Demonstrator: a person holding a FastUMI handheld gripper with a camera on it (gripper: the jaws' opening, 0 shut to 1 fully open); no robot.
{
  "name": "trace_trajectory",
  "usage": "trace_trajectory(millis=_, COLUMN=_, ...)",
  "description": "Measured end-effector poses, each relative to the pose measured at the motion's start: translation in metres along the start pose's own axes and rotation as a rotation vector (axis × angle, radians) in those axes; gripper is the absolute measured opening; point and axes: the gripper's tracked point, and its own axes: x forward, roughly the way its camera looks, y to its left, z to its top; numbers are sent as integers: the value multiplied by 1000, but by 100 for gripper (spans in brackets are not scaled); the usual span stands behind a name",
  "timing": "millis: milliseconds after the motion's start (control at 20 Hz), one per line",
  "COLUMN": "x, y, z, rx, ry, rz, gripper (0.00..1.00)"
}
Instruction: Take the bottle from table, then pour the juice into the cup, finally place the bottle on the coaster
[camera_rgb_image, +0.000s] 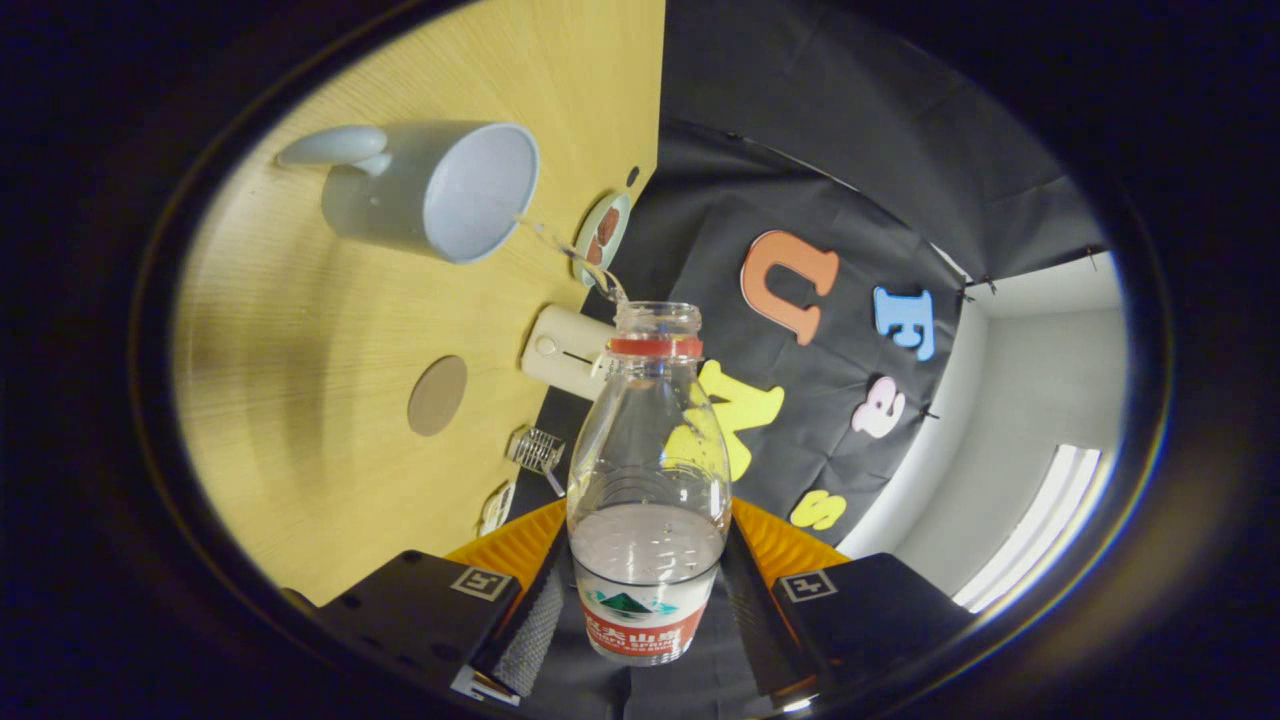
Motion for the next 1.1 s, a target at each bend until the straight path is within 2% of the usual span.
trace_trajectory(millis=500, x=1, y=-14, z=-2, rx=-48, ry=9, rz=-22, gripper=82)
trace_trajectory(millis=800, x=1, y=-34, z=8, rx=-99, ry=-7, rz=-75, gripper=82)
trace_trajectory(millis=1100, x=0, y=-44, z=11, rx=-152, ry=-23, rz=-90, gripper=82)
